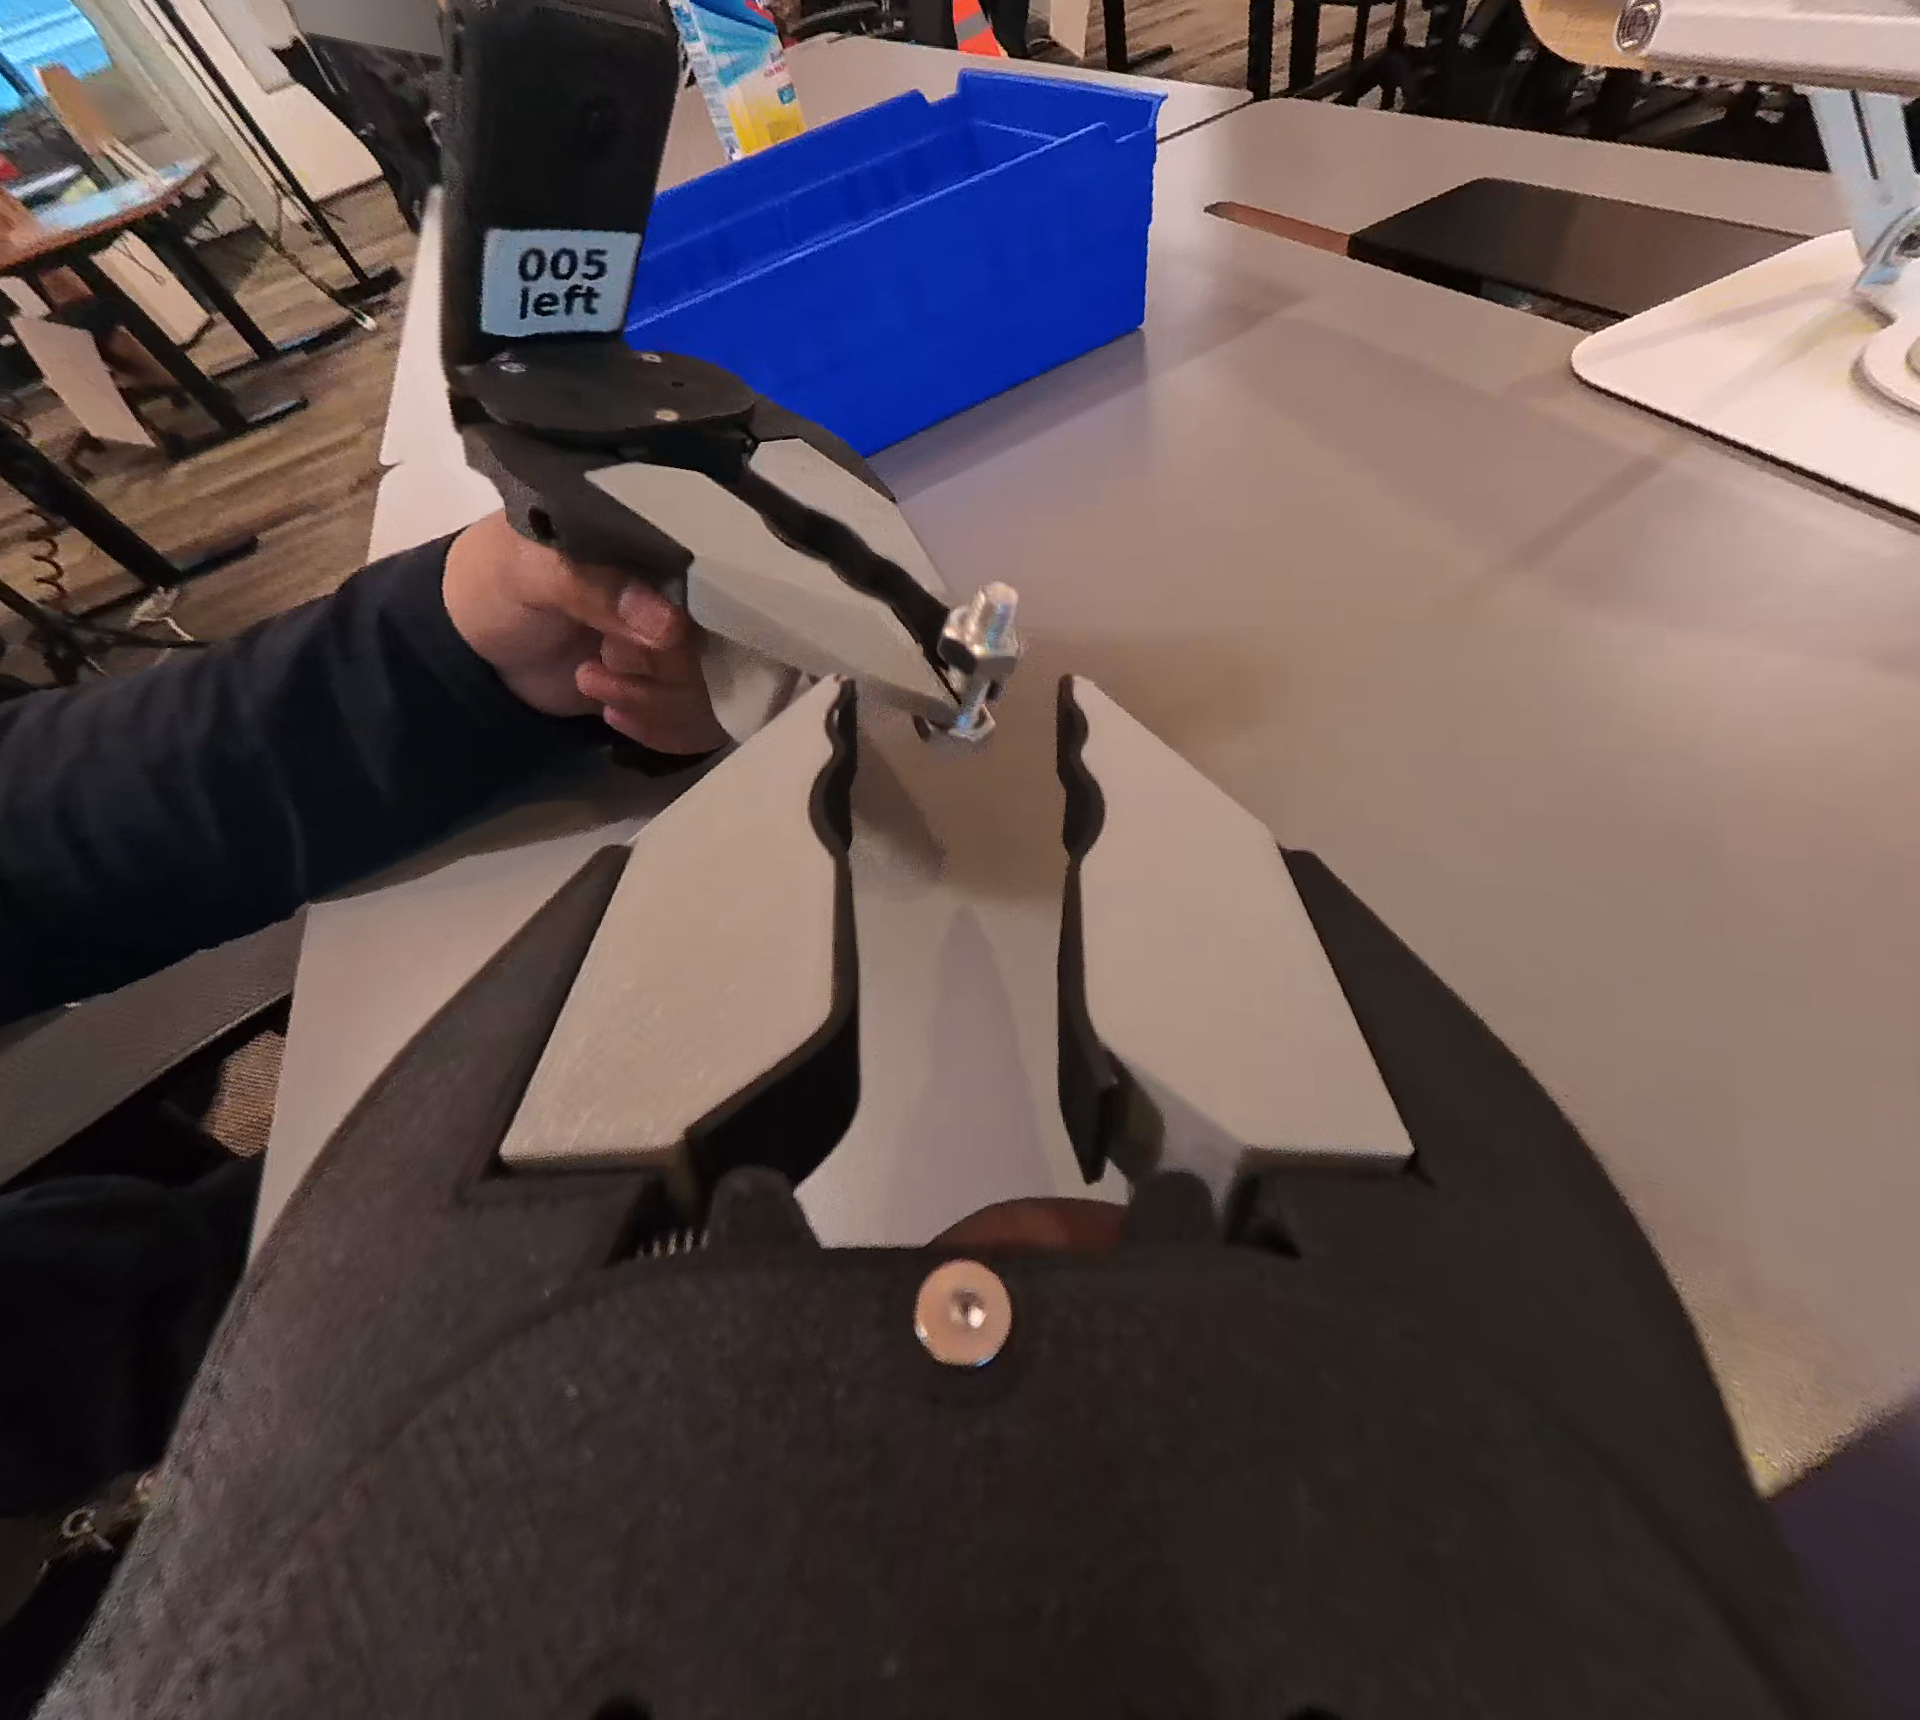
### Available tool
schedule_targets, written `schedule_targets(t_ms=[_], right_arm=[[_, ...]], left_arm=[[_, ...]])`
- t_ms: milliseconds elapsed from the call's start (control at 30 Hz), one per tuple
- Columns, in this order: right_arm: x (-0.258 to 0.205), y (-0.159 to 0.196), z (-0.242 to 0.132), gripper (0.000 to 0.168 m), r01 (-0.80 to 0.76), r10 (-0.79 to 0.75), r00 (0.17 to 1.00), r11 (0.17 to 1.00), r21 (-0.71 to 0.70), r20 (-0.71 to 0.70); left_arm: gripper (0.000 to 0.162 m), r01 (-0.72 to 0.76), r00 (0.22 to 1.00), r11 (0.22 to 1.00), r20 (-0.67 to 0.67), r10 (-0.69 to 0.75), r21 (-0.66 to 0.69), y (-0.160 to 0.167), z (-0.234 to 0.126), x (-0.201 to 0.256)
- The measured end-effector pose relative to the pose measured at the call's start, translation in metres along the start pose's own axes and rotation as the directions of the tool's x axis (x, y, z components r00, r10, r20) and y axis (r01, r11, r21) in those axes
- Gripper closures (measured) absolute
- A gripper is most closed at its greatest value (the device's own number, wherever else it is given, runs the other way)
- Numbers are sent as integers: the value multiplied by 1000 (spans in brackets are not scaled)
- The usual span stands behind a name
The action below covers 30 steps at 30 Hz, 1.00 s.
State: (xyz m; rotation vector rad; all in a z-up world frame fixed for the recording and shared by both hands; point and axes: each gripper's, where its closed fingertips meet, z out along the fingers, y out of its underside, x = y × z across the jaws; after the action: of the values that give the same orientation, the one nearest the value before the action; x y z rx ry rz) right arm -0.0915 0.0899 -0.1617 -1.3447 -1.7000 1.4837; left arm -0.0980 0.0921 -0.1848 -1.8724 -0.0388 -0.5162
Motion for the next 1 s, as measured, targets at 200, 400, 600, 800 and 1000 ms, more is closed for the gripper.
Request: schedule_targets(t_ms=[200,400,600,800,1000], right_arm=[[-3,-8,-4,155,-63,60,997,996,59,49],[-8,-14,-6,151,-175,160,976,980,92,146],[-12,-9,1,152,-150,139,982,986,78,129],[-10,-13,0,148,-200,182,971,973,111,155],[-6,-17,-4,149,-149,136,985,981,127,104]], left_arm=[[155,89,990,992,-119,-78,90,-17,-9,14],[155,118,985,989,-137,-105,89,-17,-8,15],[155,102,982,992,-169,-88,78,-16,-7,24],[155,103,983,991,-161,-88,90,-18,-7,25],[155,99,988,992,-124,-88,82,-16,-8,15]])
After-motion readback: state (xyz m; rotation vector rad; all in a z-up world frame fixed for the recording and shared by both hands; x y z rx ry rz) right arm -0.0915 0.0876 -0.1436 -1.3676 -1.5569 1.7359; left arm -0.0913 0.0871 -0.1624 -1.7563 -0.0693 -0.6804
